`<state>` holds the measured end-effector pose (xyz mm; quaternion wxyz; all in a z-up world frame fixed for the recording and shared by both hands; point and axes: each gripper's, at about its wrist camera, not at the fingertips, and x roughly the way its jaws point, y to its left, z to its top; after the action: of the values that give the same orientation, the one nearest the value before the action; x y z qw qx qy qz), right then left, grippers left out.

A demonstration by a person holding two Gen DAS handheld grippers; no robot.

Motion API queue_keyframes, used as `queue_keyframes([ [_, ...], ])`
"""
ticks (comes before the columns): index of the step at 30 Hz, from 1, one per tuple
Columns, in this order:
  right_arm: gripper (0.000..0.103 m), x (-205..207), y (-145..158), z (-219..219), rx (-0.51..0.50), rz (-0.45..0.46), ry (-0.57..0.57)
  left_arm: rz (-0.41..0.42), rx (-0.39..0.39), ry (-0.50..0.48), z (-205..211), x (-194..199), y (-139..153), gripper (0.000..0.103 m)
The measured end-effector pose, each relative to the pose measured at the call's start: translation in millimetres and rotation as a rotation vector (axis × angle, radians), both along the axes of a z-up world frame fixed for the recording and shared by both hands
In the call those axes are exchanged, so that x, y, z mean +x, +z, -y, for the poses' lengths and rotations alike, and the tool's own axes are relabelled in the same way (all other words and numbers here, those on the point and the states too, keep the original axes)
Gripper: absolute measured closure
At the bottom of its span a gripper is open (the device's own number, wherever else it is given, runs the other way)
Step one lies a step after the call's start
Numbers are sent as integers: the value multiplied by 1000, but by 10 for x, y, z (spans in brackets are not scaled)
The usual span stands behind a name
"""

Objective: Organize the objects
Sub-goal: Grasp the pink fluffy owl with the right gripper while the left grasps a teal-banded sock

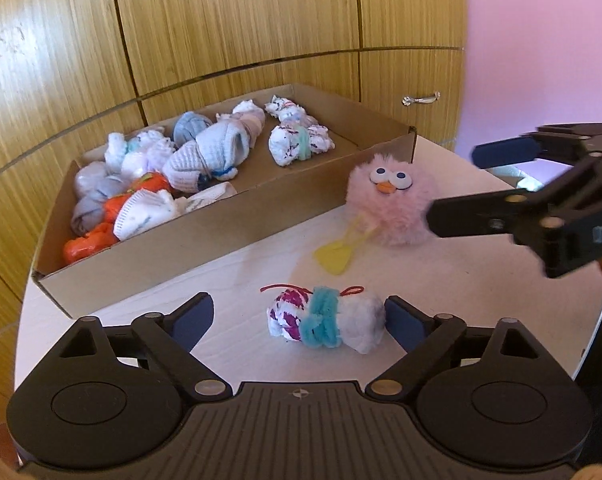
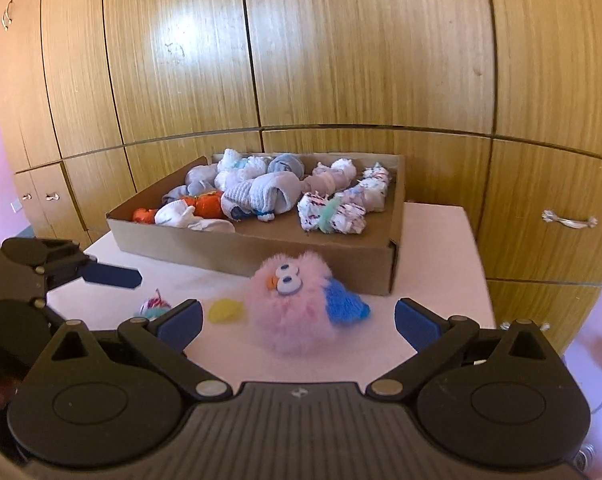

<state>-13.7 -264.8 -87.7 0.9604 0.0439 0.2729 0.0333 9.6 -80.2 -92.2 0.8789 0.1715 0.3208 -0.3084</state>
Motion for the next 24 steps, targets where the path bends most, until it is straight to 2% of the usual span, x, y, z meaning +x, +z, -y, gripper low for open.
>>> queue_keyframes([
  [6, 2, 279, -142, -10, -10, -28, 7, -38, -37, -2, -37, 85, -43, 12],
  [7, 7, 316, -160, -2, -7, -40, 6, -43, -44, -4, -45, 94, -44, 14],
  [10, 12, 370, -151, 1, -2, -46, 15, -57, -58, -7, -54, 108, -42, 18],
  [11, 22, 396, -160, -16, -12, -66, 21, -62, -63, -9, -56, 108, -43, 20],
  [16, 48, 341, -175, -76, -45, -70, 15, -55, -83, -2, -64, 63, -41, 30],
  [19, 53, 278, -171, -84, -50, -55, 10, -52, -94, 5, -72, 45, -30, 42],
  [24, 56, 226, -158, -119, -55, -46, 7, -50, -93, 17, -89, 38, -26, 43],
])
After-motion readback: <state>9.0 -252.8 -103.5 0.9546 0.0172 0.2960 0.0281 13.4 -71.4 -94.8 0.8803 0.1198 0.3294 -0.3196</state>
